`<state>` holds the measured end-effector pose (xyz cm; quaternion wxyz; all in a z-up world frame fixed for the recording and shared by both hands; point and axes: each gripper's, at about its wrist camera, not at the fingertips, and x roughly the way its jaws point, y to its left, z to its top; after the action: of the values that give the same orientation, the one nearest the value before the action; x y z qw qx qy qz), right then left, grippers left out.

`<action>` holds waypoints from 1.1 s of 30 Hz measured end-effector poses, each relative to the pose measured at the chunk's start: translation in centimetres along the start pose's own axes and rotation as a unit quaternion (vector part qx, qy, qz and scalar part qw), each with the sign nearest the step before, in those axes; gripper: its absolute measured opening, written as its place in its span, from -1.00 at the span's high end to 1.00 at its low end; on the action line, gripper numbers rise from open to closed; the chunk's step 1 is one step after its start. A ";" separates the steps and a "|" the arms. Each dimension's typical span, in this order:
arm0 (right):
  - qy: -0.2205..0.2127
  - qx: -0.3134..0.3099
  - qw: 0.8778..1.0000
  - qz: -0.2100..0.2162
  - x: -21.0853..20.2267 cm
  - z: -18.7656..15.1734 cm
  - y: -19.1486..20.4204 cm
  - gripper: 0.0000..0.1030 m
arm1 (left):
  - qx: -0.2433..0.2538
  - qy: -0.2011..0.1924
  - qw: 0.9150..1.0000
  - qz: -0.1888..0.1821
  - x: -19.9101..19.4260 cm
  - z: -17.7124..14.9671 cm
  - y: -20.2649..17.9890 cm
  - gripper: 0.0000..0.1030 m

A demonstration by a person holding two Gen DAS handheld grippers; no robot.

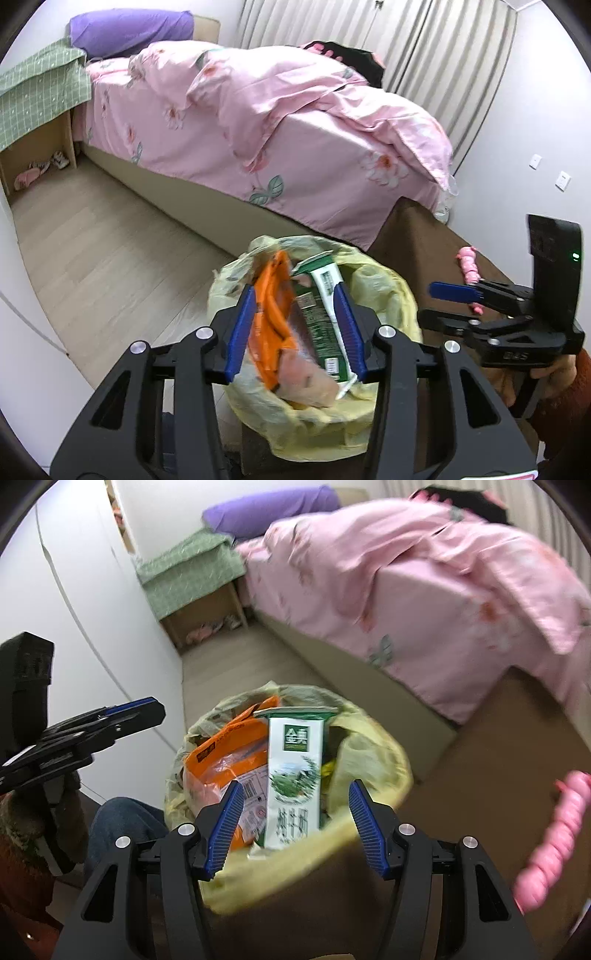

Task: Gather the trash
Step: 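Return both grippers to the table and grasp the yellow wafer wrapper with the left gripper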

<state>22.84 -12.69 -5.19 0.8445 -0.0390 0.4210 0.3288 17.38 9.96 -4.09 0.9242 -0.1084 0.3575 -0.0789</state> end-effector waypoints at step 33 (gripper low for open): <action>-0.108 0.246 0.909 -0.320 -29.2 -28.1 -19.5 -0.20 | 0.185 0.164 0.916 -0.316 10.6 -7.0 -37.5 0.15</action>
<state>2.48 -52.76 -5.88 0.9275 0.0727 0.3599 -0.0710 17.79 -29.57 -6.37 0.7829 -0.0283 0.4302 -0.4485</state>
